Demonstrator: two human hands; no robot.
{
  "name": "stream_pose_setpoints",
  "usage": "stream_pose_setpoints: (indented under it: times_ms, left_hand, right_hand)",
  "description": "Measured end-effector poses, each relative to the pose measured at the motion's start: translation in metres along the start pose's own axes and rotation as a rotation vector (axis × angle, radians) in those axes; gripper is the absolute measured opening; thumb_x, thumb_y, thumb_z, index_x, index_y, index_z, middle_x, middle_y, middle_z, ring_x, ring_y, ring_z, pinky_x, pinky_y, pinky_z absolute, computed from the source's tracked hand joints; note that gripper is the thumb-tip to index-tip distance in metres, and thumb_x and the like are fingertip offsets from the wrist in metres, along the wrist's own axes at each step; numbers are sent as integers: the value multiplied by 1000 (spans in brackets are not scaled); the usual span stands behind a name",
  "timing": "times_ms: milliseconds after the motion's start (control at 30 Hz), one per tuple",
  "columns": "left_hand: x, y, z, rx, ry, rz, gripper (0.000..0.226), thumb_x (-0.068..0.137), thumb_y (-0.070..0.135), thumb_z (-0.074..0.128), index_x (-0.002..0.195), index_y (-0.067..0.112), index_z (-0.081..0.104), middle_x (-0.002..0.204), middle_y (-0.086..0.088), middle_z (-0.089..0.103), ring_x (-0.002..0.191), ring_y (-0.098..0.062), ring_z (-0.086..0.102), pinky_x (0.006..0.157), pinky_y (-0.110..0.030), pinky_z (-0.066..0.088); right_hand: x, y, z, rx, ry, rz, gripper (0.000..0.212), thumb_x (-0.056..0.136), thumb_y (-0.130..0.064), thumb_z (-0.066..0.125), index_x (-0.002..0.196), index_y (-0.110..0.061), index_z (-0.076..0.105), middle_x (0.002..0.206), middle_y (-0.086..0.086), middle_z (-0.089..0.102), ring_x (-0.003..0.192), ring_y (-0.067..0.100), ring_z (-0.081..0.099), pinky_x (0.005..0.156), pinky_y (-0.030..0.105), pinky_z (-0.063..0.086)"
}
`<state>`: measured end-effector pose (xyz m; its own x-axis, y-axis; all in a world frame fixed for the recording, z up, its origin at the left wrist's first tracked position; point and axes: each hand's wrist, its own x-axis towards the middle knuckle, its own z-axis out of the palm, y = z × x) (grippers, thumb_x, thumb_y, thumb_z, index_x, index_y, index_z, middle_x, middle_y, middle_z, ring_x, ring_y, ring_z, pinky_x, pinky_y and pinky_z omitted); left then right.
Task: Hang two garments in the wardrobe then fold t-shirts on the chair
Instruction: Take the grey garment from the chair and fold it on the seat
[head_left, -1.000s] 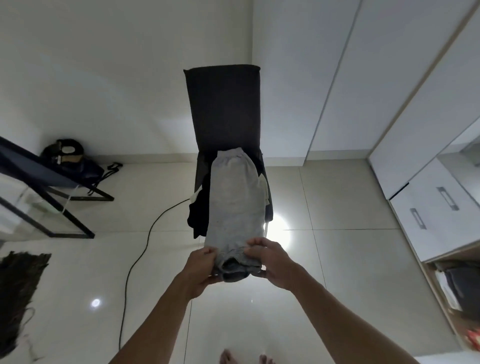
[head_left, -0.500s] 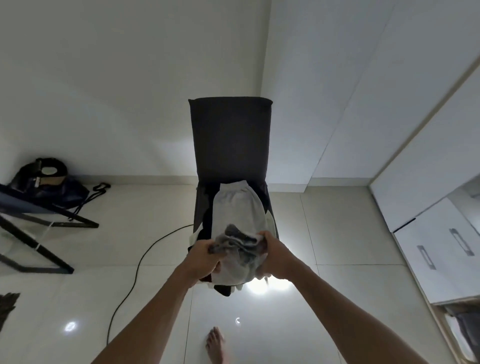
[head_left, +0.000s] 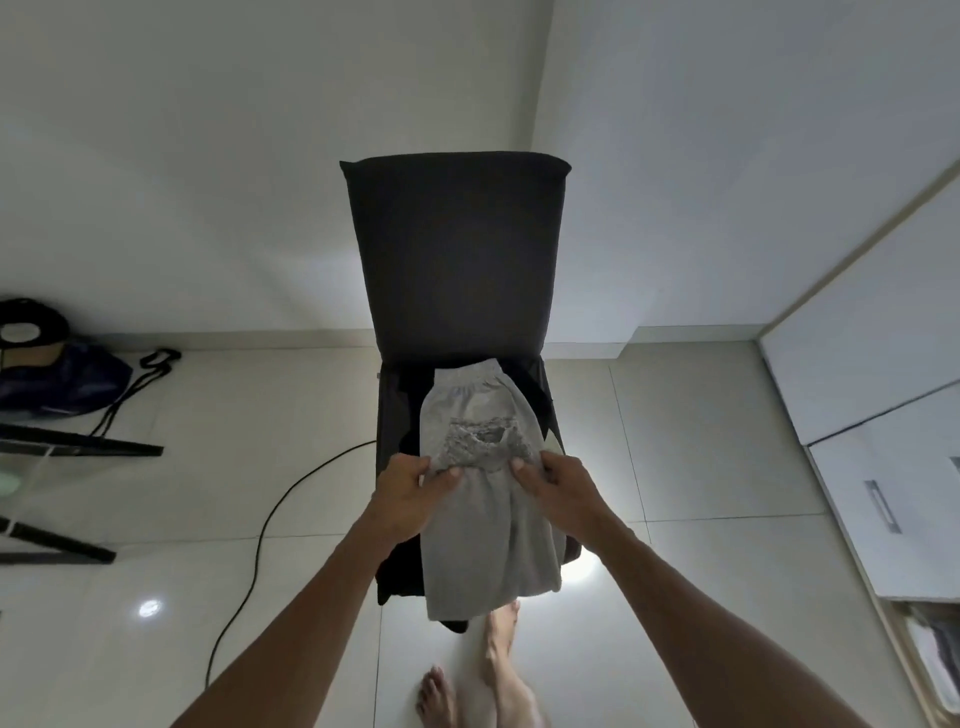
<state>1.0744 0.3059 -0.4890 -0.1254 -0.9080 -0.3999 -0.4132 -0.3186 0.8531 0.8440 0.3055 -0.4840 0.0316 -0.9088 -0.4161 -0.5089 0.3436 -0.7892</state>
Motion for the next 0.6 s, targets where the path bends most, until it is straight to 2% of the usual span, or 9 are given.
stream_pose_setpoints:
  times_ms: [67, 167, 267, 333, 400, 533, 600]
  left_hand:
    - [19, 3, 4, -33, 39, -54, 56, 90, 54, 63, 73, 1, 63, 64, -8, 61, 62, -11, 55, 59, -31, 43]
    - [54, -1, 12, -51, 131, -115, 50, 94, 45, 64, 64, 7, 51, 59, 1, 46, 55, -8, 43, 55, -27, 36]
    - [98, -10, 18, -90, 160, -155, 61, 84, 63, 62, 68, 5, 52, 63, 0, 46, 59, -8, 43, 55, -26, 37]
    - [124, -17, 20, -99, 172, -195, 71, 75, 72, 60, 78, 1, 59, 65, -6, 53, 63, -10, 49, 58, -34, 44]
    - [159, -28, 27, -92, 178, -240, 62, 78, 69, 62, 79, 7, 62, 67, -5, 59, 64, -10, 54, 61, -37, 47]
    - [225, -47, 35, -40, 263, -259, 43, 93, 50, 62, 73, 11, 63, 68, -1, 65, 63, -7, 58, 61, -28, 46]
    - [256, -62, 36, -19, 311, -263, 45, 93, 51, 61, 72, 11, 61, 65, 0, 62, 61, -7, 56, 61, -29, 45]
  right_hand:
    - [22, 4, 4, -2, 61, 1, 47, 99, -45, 57, 67, -10, 55, 58, 2, 51, 51, 8, 43, 52, 27, 35]
    - [61, 8, 8, -5, 99, -5, 47, 101, -44, 53, 63, -18, 47, 55, -9, 44, 45, 2, 38, 47, 18, 30]
    - [103, 13, 7, -6, 89, 38, 45, 101, -41, 54, 63, -21, 41, 56, -12, 39, 46, 3, 35, 47, 19, 30]
    - [128, 17, 7, 4, 87, 61, 44, 101, -41, 54, 63, -22, 40, 56, -13, 39, 46, 3, 35, 47, 20, 29]
    - [164, 30, 6, 18, 65, 86, 42, 101, -41, 53, 65, -22, 45, 58, -13, 44, 48, 2, 41, 47, 18, 32]
    - [235, 51, 15, 8, 5, 112, 37, 100, -53, 48, 82, -23, 62, 66, -11, 56, 62, 6, 54, 54, 22, 40]
    - [268, 61, 25, 24, 13, 108, 33, 100, -50, 50, 71, -34, 51, 62, -14, 51, 56, 1, 49, 51, 15, 34]
